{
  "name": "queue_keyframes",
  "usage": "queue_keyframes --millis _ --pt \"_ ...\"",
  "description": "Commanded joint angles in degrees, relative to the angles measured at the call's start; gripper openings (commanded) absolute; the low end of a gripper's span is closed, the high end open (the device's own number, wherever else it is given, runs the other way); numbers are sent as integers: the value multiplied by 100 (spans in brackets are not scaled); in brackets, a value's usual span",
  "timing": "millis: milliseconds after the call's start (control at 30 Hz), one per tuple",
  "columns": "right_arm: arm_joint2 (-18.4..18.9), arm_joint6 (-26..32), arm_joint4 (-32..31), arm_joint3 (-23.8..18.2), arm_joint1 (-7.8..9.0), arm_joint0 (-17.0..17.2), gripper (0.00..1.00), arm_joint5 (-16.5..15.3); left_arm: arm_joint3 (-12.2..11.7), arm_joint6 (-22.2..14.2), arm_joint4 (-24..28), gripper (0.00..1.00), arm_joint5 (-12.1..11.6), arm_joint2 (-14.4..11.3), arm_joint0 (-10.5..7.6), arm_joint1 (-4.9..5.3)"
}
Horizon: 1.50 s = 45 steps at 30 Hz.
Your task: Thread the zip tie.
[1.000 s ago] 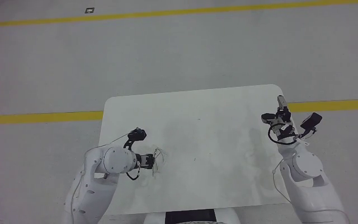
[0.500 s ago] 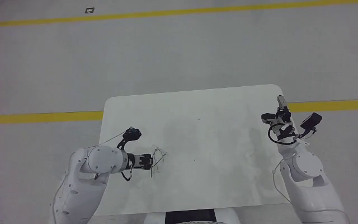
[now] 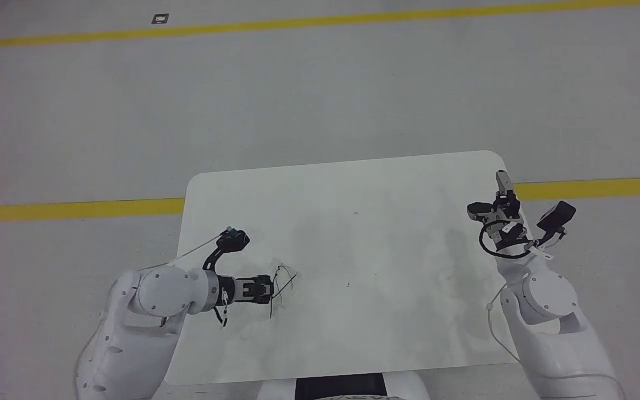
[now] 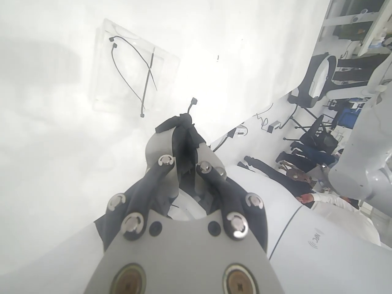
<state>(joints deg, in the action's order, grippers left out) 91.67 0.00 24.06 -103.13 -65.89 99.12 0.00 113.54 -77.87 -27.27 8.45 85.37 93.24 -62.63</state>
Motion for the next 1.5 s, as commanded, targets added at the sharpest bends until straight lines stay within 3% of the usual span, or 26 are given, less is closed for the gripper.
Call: queue_keyframes --millis 0,100,200,367,433,533,700,800,967,1000,1467 --pt "0 0 0 0 0 0 100 0 0 0 0 0 -1 0 0 0" --pt "0 0 0 0 0 0 100 0 0 0 0 0 -1 0 0 0" --pt "0 0 0 0 0 0 100 0 -180 245 12 0 -89 -21 -5 12" --pt "0 0 0 0 0 0 100 0 -345 -49 655 0 -443 169 -130 68" --pt "0 0 0 0 0 0 100 0 -518 -177 1188 0 -592 267 -177 91" --pt "0 0 0 0 0 0 100 0 -685 -177 1597 0 -923 287 -221 178" --pt "0 0 0 0 0 0 100 0 -820 -177 1880 0 -1224 403 -328 363" --pt "0 0 0 0 0 0 100 0 -713 -158 1622 0 -1346 553 -395 447" --pt "0 0 0 0 0 0 100 0 -321 387 1069 0 -1375 722 -290 501" --pt "0 0 0 0 0 0 100 0 -183 460 944 0 -1496 745 -293 517" --pt "0 0 0 0 0 0 100 0 -154 460 922 0 -1542 742 -290 521"
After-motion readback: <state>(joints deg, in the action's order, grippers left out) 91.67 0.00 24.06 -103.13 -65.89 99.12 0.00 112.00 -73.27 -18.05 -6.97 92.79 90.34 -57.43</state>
